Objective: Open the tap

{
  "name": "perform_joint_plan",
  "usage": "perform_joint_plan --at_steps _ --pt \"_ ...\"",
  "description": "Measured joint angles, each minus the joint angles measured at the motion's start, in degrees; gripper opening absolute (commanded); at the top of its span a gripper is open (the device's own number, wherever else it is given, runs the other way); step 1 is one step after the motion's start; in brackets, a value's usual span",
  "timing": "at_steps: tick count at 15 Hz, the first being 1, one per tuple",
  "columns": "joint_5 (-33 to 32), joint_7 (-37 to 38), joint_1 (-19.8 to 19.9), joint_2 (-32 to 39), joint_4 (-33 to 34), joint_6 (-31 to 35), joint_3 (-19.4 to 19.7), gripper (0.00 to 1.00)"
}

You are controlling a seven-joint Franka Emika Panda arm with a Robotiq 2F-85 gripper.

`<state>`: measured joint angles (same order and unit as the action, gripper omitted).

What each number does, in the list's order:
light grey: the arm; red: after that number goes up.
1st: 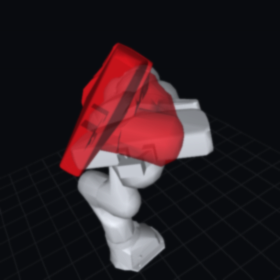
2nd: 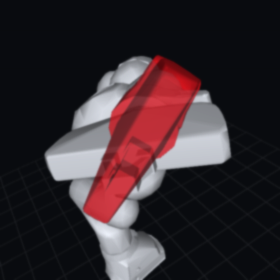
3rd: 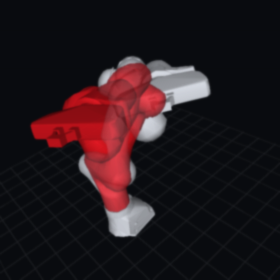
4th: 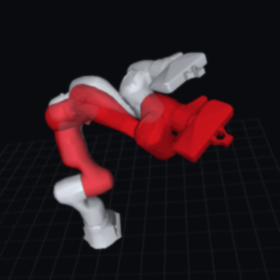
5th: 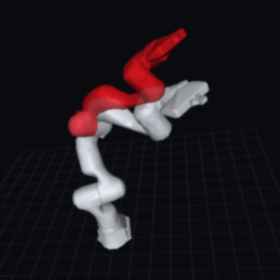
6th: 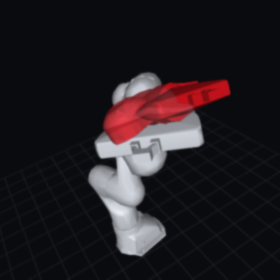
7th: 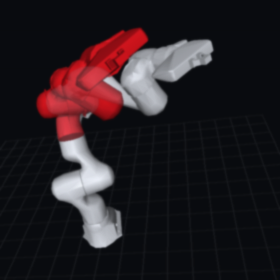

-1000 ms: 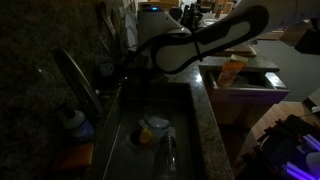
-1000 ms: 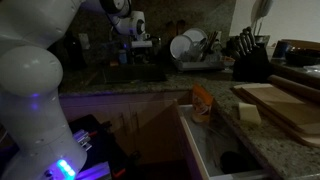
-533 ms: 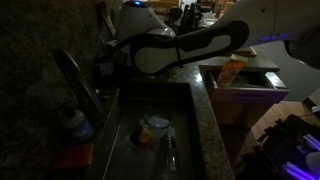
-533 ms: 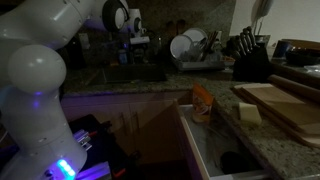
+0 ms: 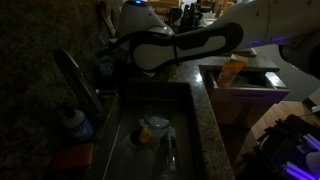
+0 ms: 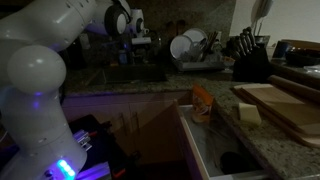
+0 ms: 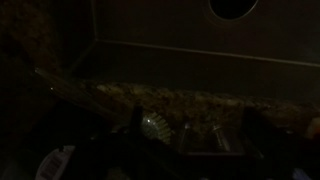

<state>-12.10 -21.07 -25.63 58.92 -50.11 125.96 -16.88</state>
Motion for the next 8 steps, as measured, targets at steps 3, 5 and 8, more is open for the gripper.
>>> perform_joint_plan --at_steps 3,5,8 --pt "3.6 -3.1 0.9 3.4 2.5 -0.3 0.1 1.0" --pt "4.5 -5.7 1.2 6.1 5.8 -0.7 -0.6 1.0" --pt "5.2 -8.4 0.9 9.4 11.0 -1.3 -1.1 1.0"
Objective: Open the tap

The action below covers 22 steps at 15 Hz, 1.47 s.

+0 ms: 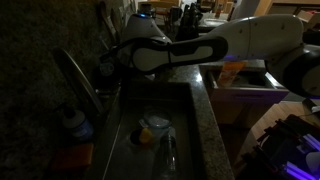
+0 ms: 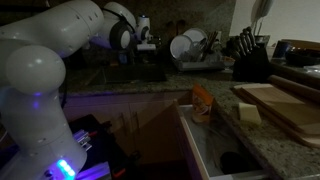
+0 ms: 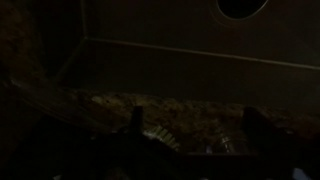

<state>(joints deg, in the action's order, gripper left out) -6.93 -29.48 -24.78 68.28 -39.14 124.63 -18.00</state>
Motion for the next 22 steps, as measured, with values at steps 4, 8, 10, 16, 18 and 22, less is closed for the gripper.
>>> perform_joint_plan --at_steps 4,8,10,16,18,22 --pt "1.9 -3.5 -2.2 1.4 4.6 -1.4 0.0 1.0" --pt "2.4 -4.0 -4.2 2.1 7.5 -3.1 0.0 1.0" --pt "2.4 -4.1 -4.3 2.8 8.4 -3.2 0.0 1.0" --pt "2.6 -3.0 -4.8 6.8 12.3 -3.7 2.0 1.0" --pt "2.8 -4.2 -5.1 8.3 13.4 -3.7 2.0 1.0" --pt "2.9 -5.5 -6.1 10.0 16.2 -3.7 2.1 1.0"
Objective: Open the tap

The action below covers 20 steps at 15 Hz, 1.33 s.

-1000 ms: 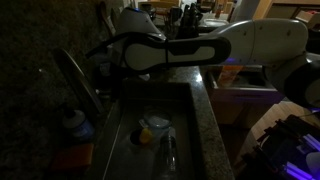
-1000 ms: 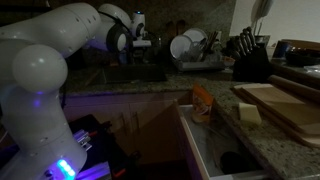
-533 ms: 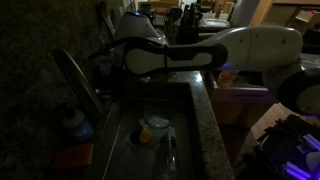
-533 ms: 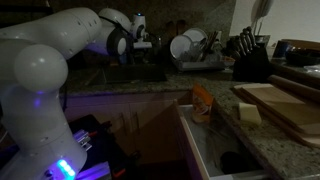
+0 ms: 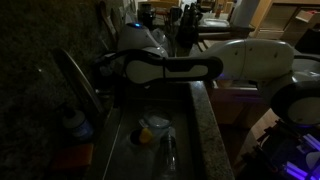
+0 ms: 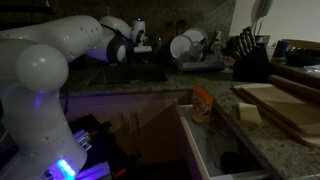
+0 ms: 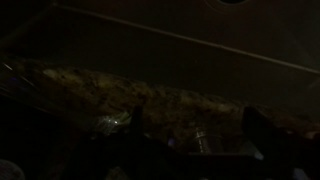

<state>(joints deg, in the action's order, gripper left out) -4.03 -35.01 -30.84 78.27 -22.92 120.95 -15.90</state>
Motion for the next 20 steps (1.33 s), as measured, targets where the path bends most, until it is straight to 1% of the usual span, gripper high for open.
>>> perform_joint_plan --at_steps 5,8,11,20 --pt "0.5 0.0 -0.5 0.5 1.5 0.3 0.4 1.0" --pt "2.3 0.0 -0.9 0.6 1.5 2.8 0.4 1.0" --pt "4.3 0.0 -0.9 0.6 1.5 3.2 0.4 1.0" --pt "4.3 0.9 -1.0 0.6 1.5 3.1 0.7 1.0"
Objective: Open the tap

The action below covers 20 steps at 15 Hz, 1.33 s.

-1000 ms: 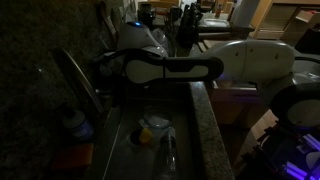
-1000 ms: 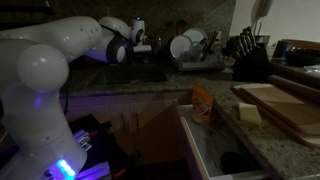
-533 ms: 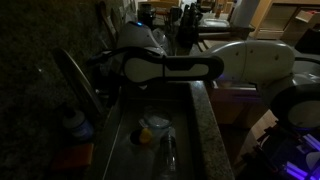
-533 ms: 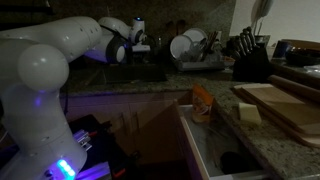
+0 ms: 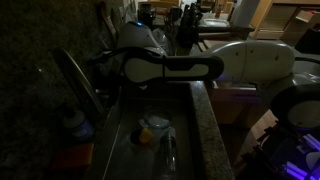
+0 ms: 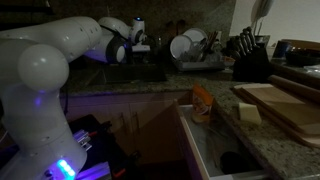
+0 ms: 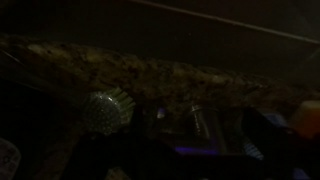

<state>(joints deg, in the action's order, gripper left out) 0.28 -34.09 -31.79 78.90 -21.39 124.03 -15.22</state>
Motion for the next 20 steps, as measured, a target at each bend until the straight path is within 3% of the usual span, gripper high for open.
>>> perform_joint_plan --at_steps 7,8,9,11,20 --pt "0.0 2.2 0.0 0.0 0.0 0.0 0.2 1.0" --pt "0.0 2.3 0.0 0.0 0.0 0.0 0.2 0.96" --pt "0.0 2.3 0.0 0.0 0.0 0.0 0.2 0.73" --pt "0.0 2.3 0.1 0.0 0.0 0.0 0.2 0.7" --pt "0.0 2.3 0.9 0.0 0.1 0.0 0.9 0.07"
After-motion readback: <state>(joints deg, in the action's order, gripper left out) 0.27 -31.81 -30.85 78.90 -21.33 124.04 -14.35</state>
